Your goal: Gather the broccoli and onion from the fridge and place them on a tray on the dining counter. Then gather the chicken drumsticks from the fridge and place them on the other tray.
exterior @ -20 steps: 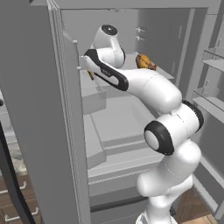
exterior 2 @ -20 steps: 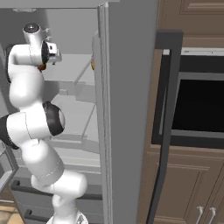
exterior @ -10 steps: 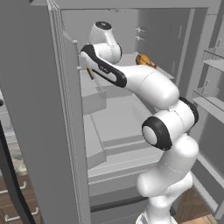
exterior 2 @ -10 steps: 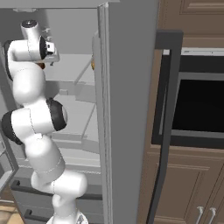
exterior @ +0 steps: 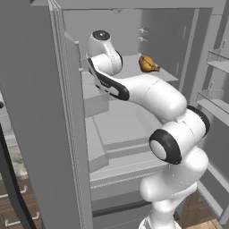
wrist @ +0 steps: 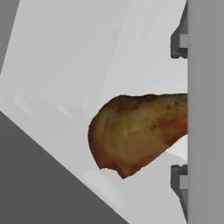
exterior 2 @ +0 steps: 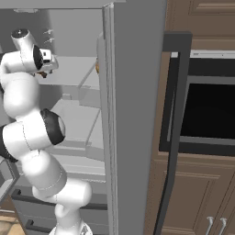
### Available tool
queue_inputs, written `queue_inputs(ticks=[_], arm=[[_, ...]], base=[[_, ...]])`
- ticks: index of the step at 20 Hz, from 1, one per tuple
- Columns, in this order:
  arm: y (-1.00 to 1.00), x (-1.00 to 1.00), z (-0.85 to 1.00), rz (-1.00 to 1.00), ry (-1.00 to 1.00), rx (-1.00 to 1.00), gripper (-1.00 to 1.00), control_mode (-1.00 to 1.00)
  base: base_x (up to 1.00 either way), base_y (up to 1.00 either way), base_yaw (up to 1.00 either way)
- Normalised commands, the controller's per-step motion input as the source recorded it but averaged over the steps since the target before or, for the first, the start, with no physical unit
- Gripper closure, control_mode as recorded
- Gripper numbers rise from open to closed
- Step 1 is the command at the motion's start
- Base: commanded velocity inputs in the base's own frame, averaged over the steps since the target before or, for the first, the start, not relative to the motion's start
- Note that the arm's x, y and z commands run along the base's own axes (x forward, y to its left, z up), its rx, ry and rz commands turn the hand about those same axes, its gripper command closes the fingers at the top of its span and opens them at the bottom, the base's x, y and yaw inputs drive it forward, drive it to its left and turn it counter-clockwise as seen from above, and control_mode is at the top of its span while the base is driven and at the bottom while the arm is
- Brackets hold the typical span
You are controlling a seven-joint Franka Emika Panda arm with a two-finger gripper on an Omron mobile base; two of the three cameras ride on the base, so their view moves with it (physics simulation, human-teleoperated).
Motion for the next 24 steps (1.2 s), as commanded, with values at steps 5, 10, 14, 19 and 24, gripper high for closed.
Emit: queue_inputs(ticks=[5,10,14,19,24], arm=[[-0.06,0.03,0.0,0.09,0.0,0.0,1.0,-1.0],[-0.06,0.07,-0.05,0.0,-0.02,0.0,1.0,-1.0],[-0.69,-0.33,0.03,-0.2,-0.11,0.02,1.0,-1.0],[-0.69,-1.0,0.29,-0.34,-0.13,0.09,1.0,-1.0],[-0.45,-1.0,0.91,-0.37,0.0,0.3,1.0,-1.0]], base=[[0.0,0.0,0.0],[0.0,0.0,0.0],[0.0,0.0,0.0],[0.0,0.0,0.0],[0.0,0.0,0.0]])
